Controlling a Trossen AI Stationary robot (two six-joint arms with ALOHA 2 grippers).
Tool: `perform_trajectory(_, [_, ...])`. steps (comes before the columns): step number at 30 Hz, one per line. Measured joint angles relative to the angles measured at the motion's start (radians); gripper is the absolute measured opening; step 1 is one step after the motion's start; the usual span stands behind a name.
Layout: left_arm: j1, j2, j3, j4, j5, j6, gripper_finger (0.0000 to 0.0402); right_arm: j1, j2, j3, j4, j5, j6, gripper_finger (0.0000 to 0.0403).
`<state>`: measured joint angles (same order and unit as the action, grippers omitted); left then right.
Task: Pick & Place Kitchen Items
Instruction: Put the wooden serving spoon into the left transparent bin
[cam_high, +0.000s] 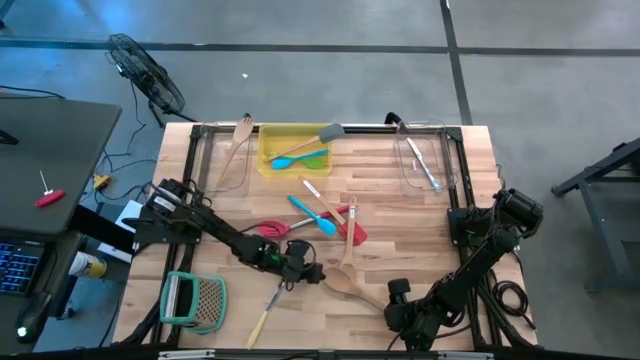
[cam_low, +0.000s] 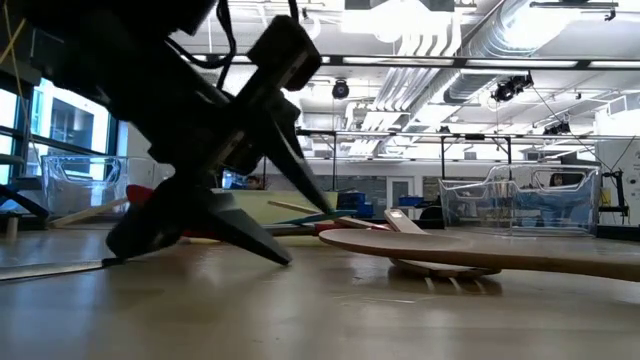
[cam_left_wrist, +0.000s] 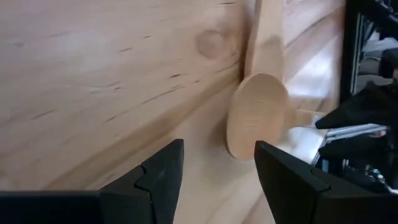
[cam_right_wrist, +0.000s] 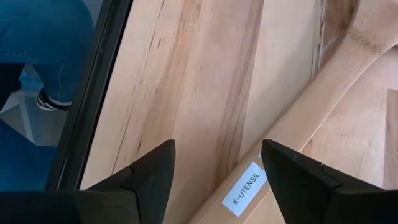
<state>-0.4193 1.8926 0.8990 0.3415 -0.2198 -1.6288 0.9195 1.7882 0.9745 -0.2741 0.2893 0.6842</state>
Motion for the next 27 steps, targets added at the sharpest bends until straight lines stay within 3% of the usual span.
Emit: perform_trajectory(27, [0.027, 0.019, 0.000, 0.057, 0.007, 0.010, 0.0193, 0.000, 0.000, 0.000, 0.001, 0.000, -0.004, 0.0232])
